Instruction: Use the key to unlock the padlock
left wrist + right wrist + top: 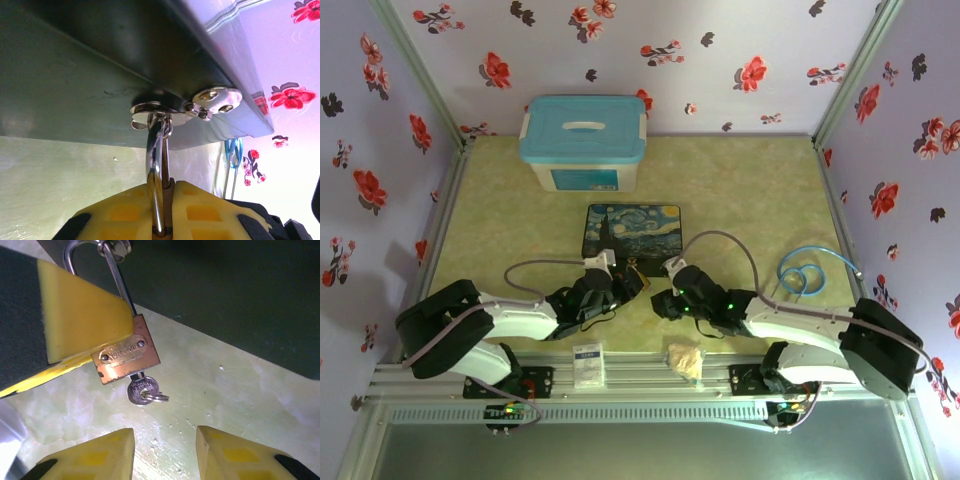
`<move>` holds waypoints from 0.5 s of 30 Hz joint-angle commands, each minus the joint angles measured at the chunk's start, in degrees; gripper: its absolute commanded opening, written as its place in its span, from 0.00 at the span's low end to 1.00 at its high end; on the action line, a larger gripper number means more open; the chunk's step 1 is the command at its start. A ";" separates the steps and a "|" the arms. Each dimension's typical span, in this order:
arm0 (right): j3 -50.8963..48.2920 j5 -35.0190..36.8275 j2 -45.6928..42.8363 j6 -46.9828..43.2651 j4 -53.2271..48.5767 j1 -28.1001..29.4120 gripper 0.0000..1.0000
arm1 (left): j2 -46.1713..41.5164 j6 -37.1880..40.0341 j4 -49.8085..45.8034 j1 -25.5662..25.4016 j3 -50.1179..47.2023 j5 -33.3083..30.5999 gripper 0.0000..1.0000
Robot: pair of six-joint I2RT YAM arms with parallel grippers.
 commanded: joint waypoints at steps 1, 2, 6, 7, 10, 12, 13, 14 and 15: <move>3.72 4.77 2.88 -5.21 0.53 1.19 0.36 | -1.57 0.40 3.91 0.35 1.34 1.10 0.00; 4.47 5.15 3.56 -5.86 0.17 1.41 0.35 | -1.76 0.50 3.65 0.34 1.52 1.29 0.00; 5.92 6.78 5.63 -7.64 0.84 2.46 0.33 | -2.32 0.25 3.07 0.33 1.50 1.60 0.00; 5.98 7.35 5.94 -7.75 1.31 2.73 0.31 | -2.33 -0.06 3.37 0.33 1.28 1.80 0.00; 5.71 9.37 6.98 -9.65 3.84 4.24 0.31 | -2.23 -1.12 5.15 0.34 0.74 2.58 0.00; 6.18 10.62 8.17 -11.50 4.57 5.46 0.29 | -2.32 -1.30 5.19 0.34 1.02 3.28 0.00; 6.63 11.82 8.88 -12.47 4.34 6.11 0.28 | -2.54 -1.26 5.08 0.33 1.04 3.40 0.00; 7.00 13.04 9.27 -13.14 4.10 6.69 0.26 | -2.72 -1.15 4.78 0.32 1.14 3.48 0.00; 7.00 14.31 9.50 -13.96 4.34 7.19 0.25 | -2.97 -1.03 4.44 0.34 1.14 3.48 0.00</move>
